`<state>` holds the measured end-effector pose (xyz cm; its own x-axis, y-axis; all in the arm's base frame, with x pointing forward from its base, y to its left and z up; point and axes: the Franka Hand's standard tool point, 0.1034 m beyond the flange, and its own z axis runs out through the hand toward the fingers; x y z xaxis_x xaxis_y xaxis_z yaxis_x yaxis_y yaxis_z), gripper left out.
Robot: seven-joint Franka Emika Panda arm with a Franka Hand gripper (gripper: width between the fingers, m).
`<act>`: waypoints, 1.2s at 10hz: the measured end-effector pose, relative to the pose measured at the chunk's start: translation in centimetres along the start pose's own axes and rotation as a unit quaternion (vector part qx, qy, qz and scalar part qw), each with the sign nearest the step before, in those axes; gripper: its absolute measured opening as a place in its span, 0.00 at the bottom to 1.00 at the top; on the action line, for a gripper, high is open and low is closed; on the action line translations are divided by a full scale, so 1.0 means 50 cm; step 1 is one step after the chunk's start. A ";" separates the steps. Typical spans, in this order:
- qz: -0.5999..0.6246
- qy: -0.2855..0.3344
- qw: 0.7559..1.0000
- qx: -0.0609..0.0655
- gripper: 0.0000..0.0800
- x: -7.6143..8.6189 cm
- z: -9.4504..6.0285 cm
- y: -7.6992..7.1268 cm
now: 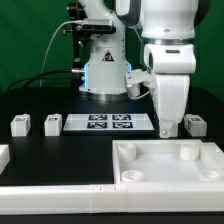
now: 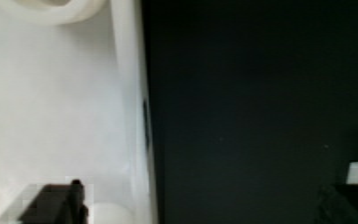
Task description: Assemble one leg
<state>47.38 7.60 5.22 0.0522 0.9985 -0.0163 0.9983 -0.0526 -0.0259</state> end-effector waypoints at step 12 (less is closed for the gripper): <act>0.420 0.015 0.907 0.013 0.81 0.027 0.010 -0.022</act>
Offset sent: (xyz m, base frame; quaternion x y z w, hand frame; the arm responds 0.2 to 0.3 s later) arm 0.0000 0.0000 0.0000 0.0000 0.0000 0.0000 1.0000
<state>46.34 8.98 4.70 0.7957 0.6055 -0.0143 0.6046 -0.7955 -0.0406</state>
